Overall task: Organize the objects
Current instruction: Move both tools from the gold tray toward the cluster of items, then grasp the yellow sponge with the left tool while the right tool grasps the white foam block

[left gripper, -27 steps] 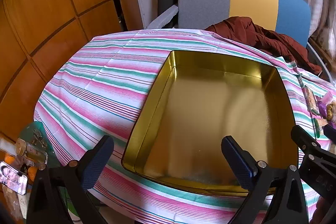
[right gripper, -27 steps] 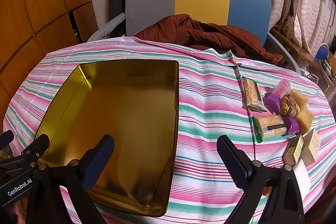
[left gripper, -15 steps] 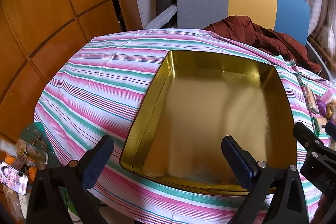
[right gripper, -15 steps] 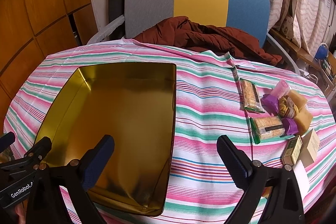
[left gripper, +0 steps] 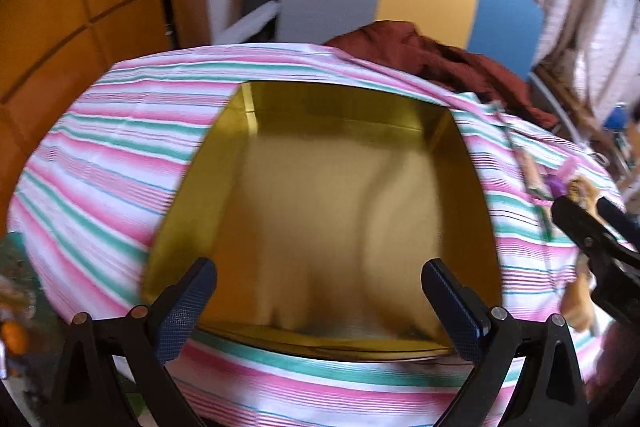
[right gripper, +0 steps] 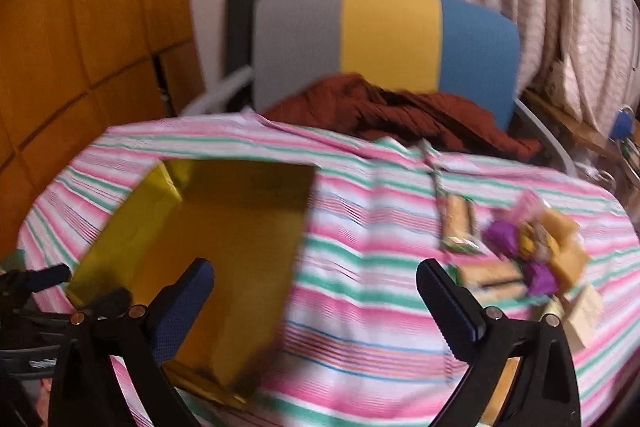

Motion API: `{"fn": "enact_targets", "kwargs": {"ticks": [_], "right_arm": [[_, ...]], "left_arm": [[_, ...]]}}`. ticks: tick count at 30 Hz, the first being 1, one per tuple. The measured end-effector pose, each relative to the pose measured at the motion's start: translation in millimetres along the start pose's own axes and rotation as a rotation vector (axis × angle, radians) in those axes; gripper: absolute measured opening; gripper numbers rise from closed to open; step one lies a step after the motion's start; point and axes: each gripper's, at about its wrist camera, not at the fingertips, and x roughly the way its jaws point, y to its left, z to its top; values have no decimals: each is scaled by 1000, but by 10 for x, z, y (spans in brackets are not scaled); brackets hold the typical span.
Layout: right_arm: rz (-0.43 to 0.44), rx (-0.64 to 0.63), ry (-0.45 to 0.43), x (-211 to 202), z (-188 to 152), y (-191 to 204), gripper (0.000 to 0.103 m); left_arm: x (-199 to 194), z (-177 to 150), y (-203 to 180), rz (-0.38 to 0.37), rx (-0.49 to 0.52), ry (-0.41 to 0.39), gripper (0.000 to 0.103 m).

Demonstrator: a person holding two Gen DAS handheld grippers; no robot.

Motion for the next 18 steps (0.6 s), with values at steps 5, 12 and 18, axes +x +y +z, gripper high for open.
{"fn": "enact_targets", "kwargs": {"ticks": [5,12,18], "right_arm": [[-75,99,11,-76,-230,-582,102],[-240,136,63,-235,-682,-1606,88],[-253,195,203,-289,-1108,-2383,88]], "left_arm": [[-11,-31,-382,-71,114,3,103],[-16,-89,-1009,-178,300,52,103],[85,-150,-1525,-302,396,142,103]]}}
